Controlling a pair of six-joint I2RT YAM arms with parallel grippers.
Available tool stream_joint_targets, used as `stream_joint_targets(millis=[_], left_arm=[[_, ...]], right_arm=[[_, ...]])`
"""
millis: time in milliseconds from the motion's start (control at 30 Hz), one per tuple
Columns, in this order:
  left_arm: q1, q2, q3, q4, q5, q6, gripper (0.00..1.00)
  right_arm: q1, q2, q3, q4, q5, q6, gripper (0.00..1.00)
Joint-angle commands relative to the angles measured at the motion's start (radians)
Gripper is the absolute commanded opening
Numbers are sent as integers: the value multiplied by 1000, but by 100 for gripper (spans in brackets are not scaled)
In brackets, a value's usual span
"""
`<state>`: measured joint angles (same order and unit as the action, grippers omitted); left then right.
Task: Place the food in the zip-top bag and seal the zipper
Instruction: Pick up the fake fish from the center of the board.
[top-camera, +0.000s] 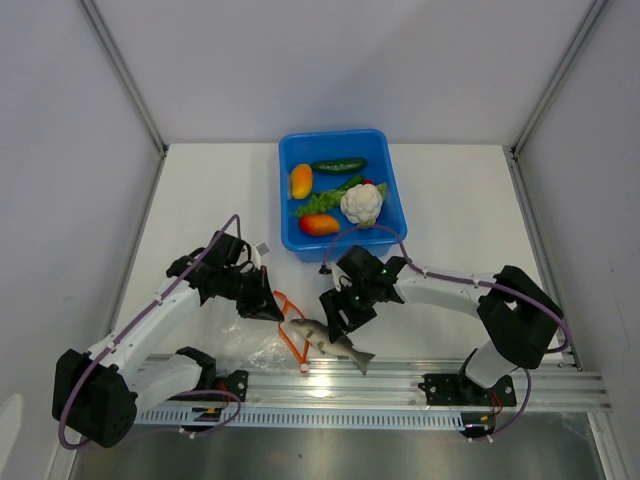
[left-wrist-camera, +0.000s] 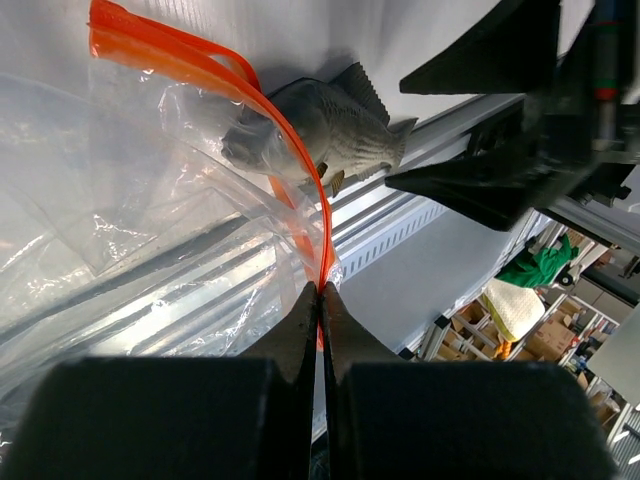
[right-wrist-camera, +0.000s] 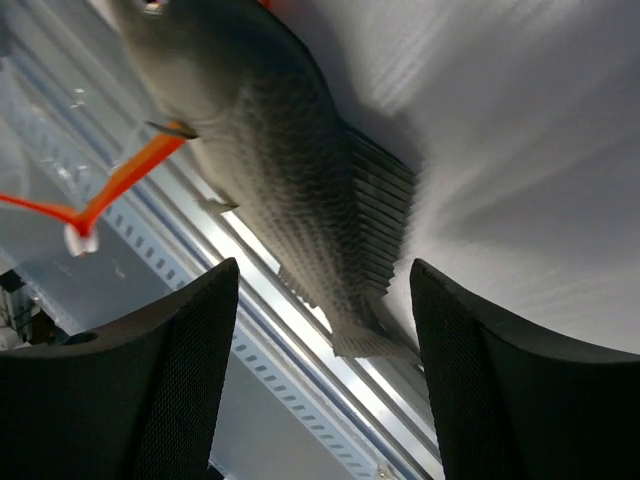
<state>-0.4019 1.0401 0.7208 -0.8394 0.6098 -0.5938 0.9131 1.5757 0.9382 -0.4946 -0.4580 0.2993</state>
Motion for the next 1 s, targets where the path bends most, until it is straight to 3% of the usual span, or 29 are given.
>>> stream_joint_targets(millis=[0, 333, 433, 500, 600, 667, 967], left_arm=[[-5, -5, -4, 13, -5, 23, 1], [-5, -28, -12, 6, -10, 15, 1], [-5, -31, -15, 2, -12, 15, 0], [-5, -34, -17, -1, -13, 15, 0], [-5, -34, -15, -7, -13, 19, 0], [-5, -35, -11, -12, -16, 22, 1], [-5, -44, 11, -10, -10, 34, 1]], right_arm=[[35, 29, -36, 135, 88, 44, 71], [113, 174, -16, 234, 179, 55, 71], [128, 210, -13, 252, 205, 66, 65], [127, 242, -10, 264, 212, 67, 43], [127, 245, -18, 278, 225, 69, 23], [125, 221, -33, 289, 228, 74, 0], [118, 20, -62, 202, 151, 31, 0]])
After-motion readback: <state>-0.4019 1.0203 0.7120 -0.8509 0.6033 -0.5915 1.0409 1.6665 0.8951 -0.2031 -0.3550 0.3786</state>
